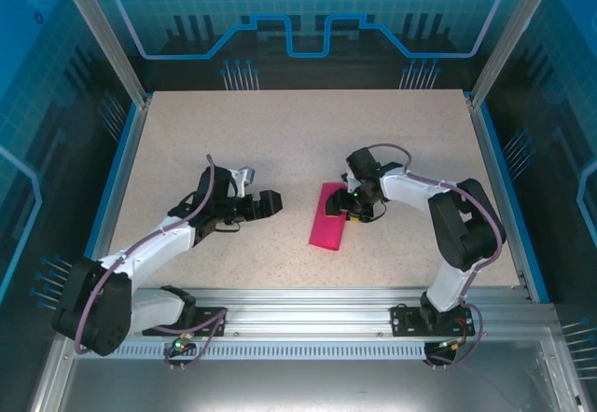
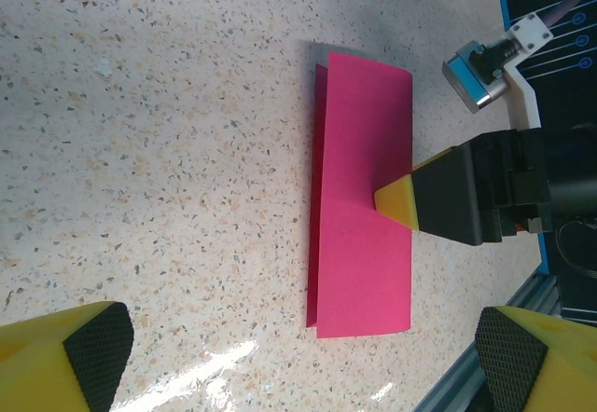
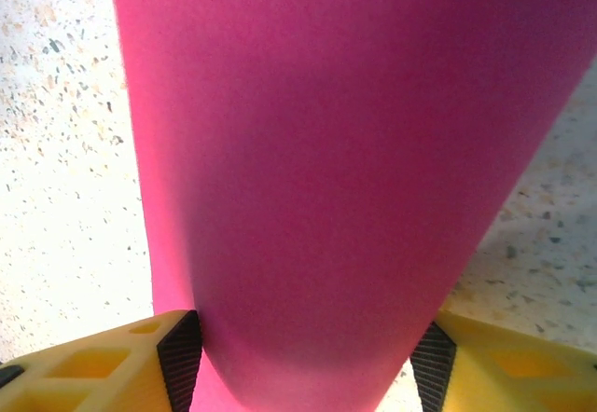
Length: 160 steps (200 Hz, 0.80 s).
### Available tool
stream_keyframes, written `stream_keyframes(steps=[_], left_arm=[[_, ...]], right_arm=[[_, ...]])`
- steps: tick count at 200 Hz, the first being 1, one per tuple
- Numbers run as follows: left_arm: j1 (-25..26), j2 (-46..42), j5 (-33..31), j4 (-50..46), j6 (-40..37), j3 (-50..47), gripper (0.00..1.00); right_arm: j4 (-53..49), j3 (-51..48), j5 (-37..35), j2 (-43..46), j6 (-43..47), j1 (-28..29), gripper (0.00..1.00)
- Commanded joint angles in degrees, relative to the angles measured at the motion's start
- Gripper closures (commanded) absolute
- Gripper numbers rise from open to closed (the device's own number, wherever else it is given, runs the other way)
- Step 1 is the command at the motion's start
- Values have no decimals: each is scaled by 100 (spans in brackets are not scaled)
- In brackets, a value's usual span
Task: Fold a paper plane with a square sheet of paper (pick it up from the middle)
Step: Hold the square sheet of paper at the center of the table.
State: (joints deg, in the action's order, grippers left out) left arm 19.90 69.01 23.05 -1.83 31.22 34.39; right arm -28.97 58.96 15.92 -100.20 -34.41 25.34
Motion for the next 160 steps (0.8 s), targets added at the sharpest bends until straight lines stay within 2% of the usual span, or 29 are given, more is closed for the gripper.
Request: stream_keyframes(steps=[1, 64, 118, 160], left_arm=[[91, 55, -81, 63, 18, 208, 2], [284, 366, -86, 185, 20, 391, 2], [513, 708, -81, 290, 41, 599, 1], [591, 789, -105, 341, 68, 611, 1]], right_arm=[[-116, -202, -21, 335, 59, -186, 34], [-203, -395, -210, 290, 33, -363, 31], [-143, -67, -315, -104, -157, -61, 30], [-107, -120, -467, -113, -268, -65, 30]])
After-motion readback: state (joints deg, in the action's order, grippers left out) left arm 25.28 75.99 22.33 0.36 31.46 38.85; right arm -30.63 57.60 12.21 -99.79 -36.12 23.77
